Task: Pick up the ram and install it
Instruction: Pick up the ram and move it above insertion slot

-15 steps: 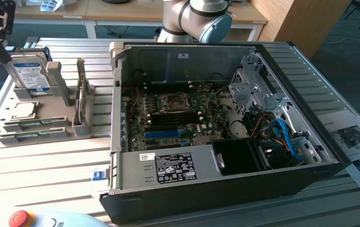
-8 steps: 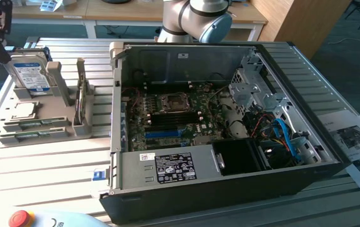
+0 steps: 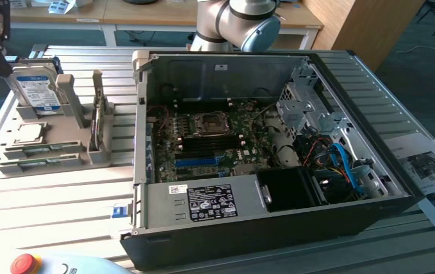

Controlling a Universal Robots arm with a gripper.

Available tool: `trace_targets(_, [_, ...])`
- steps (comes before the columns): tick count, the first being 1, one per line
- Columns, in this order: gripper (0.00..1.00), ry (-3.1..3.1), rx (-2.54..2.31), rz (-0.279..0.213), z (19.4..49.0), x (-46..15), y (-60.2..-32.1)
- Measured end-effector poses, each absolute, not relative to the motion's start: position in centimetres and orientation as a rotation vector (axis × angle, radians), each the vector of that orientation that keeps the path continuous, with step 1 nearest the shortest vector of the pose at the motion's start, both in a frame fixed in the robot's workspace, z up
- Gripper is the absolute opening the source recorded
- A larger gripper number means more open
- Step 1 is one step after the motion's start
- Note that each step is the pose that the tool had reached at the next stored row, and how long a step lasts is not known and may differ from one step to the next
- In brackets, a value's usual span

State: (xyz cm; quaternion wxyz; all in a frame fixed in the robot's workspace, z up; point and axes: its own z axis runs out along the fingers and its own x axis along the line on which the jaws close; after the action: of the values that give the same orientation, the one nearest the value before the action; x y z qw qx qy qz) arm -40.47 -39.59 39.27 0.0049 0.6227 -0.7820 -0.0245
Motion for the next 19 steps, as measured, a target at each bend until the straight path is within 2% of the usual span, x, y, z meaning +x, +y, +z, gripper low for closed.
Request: trace_targets(19, [0.11, -2.329, 2.089, -0.073, 39.26, -40.46, -39.58])
